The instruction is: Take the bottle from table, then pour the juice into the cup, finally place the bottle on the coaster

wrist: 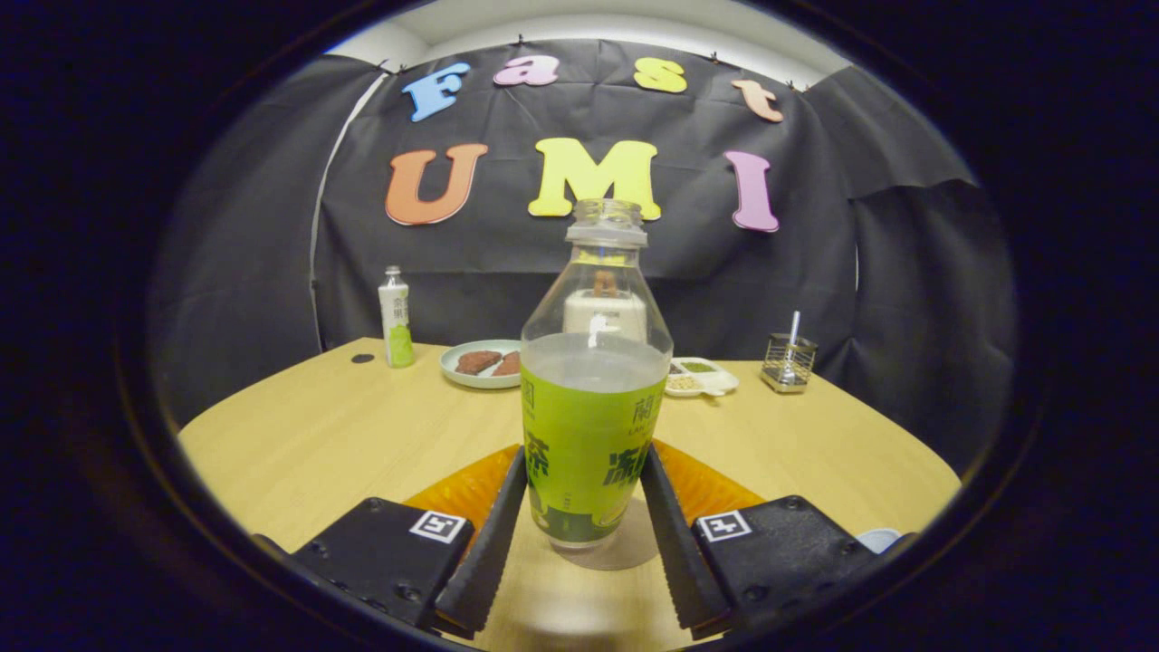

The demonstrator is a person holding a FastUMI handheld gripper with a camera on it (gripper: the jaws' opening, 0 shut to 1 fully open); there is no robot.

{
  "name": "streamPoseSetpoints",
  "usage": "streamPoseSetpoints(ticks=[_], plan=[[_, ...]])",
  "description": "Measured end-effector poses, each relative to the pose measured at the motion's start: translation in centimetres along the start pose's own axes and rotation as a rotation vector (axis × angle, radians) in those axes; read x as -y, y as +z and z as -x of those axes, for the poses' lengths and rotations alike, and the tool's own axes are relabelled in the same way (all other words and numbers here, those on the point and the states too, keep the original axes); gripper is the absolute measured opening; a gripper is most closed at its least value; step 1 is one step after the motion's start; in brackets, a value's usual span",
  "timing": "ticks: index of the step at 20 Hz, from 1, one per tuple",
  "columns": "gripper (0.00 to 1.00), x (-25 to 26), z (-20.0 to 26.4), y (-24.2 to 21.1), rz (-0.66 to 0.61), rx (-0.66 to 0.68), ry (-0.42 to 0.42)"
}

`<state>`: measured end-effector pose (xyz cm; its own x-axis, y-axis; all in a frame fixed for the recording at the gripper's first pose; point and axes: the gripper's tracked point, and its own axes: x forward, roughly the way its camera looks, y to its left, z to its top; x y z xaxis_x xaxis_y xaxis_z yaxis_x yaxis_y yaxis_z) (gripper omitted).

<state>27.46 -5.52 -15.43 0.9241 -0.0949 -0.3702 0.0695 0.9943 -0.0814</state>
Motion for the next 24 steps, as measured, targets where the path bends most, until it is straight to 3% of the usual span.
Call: streamPoseSetpoints(ticks=[11, 18, 24], plan=[[0.8, 1.2, -1.8, -1.4, 0.069, -0.051, -0.028], [0.95, 1.2, -1.6, -1.3, 0.07, -0.055, 0.003], [0.99, 0.8, 0.1, -0.3, 0.069, -0.028, 0.032]])
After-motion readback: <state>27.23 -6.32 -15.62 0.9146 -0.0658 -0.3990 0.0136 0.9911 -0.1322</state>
